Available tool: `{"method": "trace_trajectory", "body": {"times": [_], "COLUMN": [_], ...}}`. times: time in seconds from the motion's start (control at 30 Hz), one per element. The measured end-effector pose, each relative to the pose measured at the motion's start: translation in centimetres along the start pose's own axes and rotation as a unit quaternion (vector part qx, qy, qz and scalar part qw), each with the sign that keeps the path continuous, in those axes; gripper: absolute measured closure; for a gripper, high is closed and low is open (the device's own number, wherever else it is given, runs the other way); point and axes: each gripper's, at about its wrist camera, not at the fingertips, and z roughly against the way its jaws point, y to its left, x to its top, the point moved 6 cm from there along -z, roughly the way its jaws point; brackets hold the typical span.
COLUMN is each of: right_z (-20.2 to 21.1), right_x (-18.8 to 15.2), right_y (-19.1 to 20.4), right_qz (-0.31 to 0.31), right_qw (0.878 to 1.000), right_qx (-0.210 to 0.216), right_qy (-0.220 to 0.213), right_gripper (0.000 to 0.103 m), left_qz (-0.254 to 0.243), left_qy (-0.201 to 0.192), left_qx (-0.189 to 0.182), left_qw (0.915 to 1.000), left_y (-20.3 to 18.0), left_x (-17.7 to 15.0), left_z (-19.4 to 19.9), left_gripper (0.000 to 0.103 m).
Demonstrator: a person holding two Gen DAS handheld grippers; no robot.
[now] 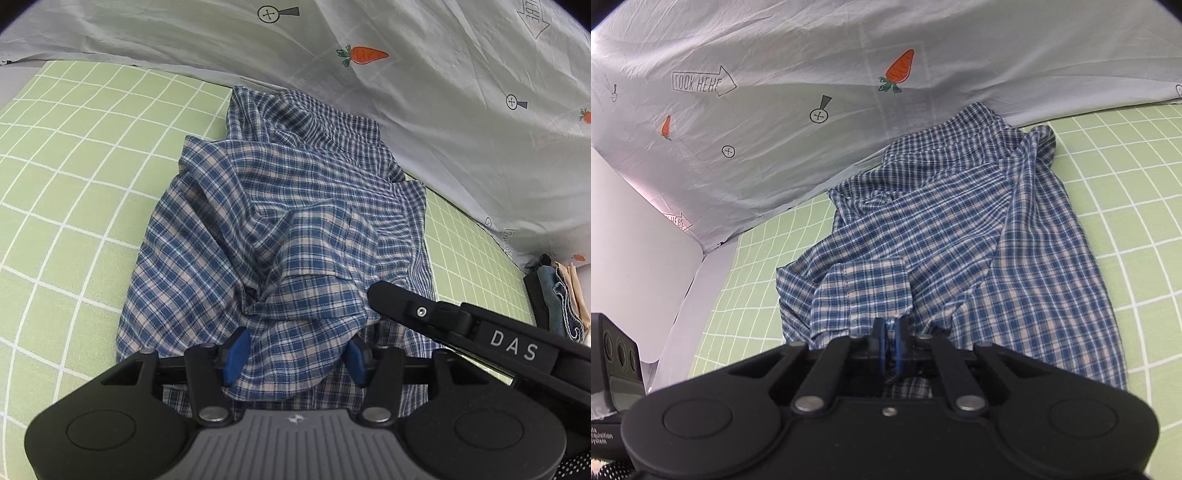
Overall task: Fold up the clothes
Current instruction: 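Fold the shirt side over the body with the left gripper while the right gripper holds the hem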
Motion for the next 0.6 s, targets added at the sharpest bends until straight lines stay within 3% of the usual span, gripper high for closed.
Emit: {"method": "trace_trajectory", "body": {"times": [0.27,0.6], "right_z": [6.0,11.3], "right_x": [-2.6,-9.2], "right_y": [0.8,-0.2], "right_qz": [-0.007,-0.050], "right_qw": [0.999,0.998], "right_qx": [-0.012,-0.030], "right_qy": [-0.031,-0.015], "right_gripper": [0.098,0.098], "left_qz": [-0.016,-0.023], "left_qy": [-0.020,-0.003], "left_qx": [0.013,0.044], "left_qw": [0.9996,0.9988], "left_y": [-0.4,-1.0], "left_x": [-3.6,-9.7], "left_z": [4.6,8.3], "left_gripper": [0.048,0.048]}}
